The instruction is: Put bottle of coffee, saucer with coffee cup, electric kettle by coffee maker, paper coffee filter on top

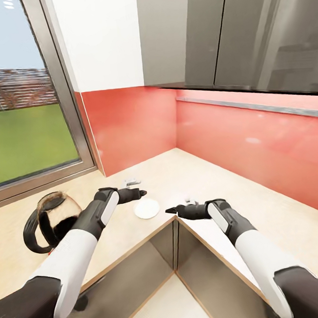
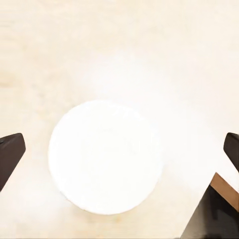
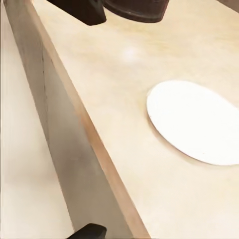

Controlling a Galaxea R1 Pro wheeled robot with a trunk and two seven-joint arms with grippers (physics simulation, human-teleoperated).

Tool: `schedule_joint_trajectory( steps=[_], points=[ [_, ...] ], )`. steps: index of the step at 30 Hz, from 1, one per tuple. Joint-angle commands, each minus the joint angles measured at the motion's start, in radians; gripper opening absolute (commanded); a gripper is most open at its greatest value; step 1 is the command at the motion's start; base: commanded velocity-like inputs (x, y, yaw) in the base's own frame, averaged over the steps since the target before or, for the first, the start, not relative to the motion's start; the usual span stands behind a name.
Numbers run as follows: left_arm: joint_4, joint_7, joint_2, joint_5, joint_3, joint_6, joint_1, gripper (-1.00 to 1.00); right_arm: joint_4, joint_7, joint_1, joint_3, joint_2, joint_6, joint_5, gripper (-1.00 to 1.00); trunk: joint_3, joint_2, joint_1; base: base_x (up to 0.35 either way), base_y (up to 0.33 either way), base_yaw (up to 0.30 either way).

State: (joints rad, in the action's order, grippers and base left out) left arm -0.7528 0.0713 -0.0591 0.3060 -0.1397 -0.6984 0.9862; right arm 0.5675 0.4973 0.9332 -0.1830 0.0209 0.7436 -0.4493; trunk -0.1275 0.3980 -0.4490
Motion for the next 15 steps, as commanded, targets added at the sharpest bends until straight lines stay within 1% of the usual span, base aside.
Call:
schedule_joint_trajectory(
  steps=[1, 2, 5, 10, 15],
  points=[
    [0.002, 0.003, 0.003, -0.002, 0.003, -0.005, 0.001, 1.00, -0.008, 0.002, 0.001, -0.013, 0.008, 0.003, 0.000, 1.00, -0.002, 0.002, -0.001, 0.258, 0.000, 0.000],
    [0.003, 0.004, 0.004, -0.003, 0.005, -0.004, 0.001, 1.00, -0.013, 0.002, 0.001, -0.025, 0.014, 0.003, 0.000, 1.00, -0.002, 0.002, -0.001, 0.280, 0.000, 0.000],
    [0.009, 0.004, 0.004, -0.003, 0.006, -0.004, 0.001, 1.00, -0.017, 0.003, 0.001, -0.043, 0.019, 0.003, 0.000, 1.00, -0.002, 0.002, -0.001, 0.198, 0.000, 0.000],
    [0.036, 0.004, 0.004, -0.002, 0.006, -0.001, 0.000, 1.00, -0.027, 0.003, 0.000, -0.049, 0.033, 0.003, 0.000, 1.00, -0.002, 0.002, -0.001, 0.021, 0.000, 0.000],
    [0.042, 0.004, 0.004, -0.002, 0.006, -0.001, 0.000, 1.00, -0.042, 0.004, -0.002, -0.050, 0.069, 0.002, 0.001, 1.00, -0.002, 0.002, -0.001, 0.001, 0.000, 0.000]
  ],
)
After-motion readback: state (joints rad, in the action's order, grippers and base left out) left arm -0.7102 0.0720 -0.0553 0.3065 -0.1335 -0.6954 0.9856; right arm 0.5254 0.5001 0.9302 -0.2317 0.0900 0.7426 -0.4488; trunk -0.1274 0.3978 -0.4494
